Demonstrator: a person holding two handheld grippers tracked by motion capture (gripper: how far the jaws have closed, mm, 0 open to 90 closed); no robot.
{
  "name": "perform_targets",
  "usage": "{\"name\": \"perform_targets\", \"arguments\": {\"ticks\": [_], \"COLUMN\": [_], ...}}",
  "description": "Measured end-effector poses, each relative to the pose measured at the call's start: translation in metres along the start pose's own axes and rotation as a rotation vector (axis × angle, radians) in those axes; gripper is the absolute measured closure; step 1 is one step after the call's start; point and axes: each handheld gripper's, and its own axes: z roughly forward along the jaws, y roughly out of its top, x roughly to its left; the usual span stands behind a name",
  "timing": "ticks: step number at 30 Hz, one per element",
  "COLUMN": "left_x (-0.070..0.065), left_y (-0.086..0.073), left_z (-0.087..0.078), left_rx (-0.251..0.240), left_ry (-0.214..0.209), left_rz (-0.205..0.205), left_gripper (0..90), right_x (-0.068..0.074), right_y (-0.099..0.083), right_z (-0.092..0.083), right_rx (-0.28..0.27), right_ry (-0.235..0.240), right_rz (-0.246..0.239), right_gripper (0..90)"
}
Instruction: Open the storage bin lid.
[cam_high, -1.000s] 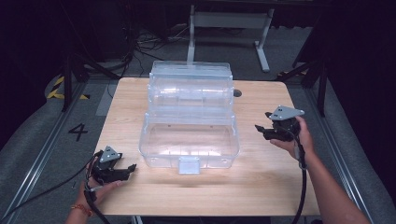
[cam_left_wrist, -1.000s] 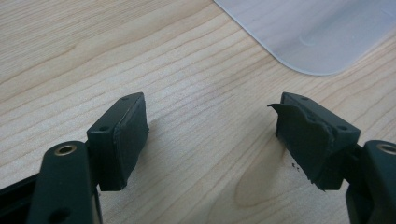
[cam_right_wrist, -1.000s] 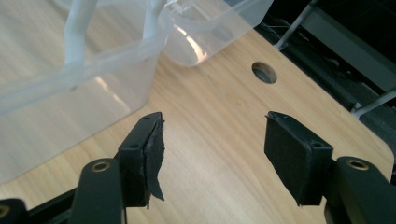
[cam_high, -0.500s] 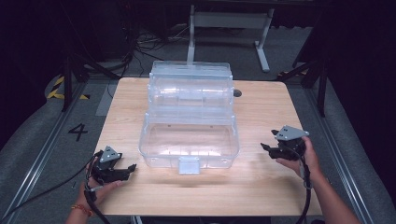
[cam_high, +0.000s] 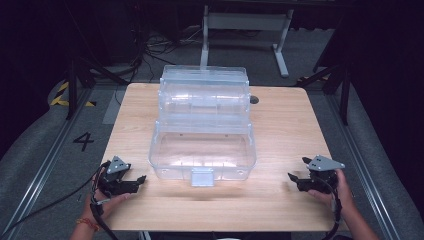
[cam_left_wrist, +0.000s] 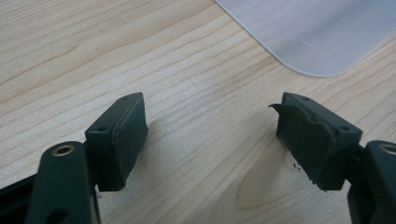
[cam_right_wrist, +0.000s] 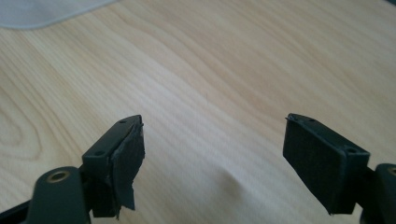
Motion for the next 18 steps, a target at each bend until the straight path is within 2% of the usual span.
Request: {"name": "perform_targets", "arguments": {"ticks": [4, 9, 12, 13, 18], "left_x": [0.0, 0.0, 0.001, 0.001, 0.001], "left_y": [0.0, 0.001, 0.002, 0.002, 0.002], "left_z": [0.0, 0.001, 0.002, 0.002, 0.003], "left_rx": [0.0, -0.002, -0.002, -0.004, -0.005], "left_ry": [-0.001, -0.003, -0.006, -0.007, -0.01], "left_rz": [-0.002, 0.0, 0.004, 0.003, 0.001], "left_gripper": [25.0, 24.5, 24.1, 23.9, 23.7], "right_x": [-0.001, -0.006, -0.007, -0.007, -0.009], "right_y": [-0.014, -0.027, -0.032, -0.034, -0.034], "right_z": [-0.004, -0.005, -0.005, -0.004, -0.004], "right_rx": [0.014, 0.05, 0.042, 0.039, 0.043], "right_ry": [-0.011, 0.019, 0.028, 0.024, 0.034], "right_rz": [0.064, 0.175, 0.222, 0.253, 0.256], "right_gripper": [21.5, 20.0, 17.0, 16.3, 15.3]}}
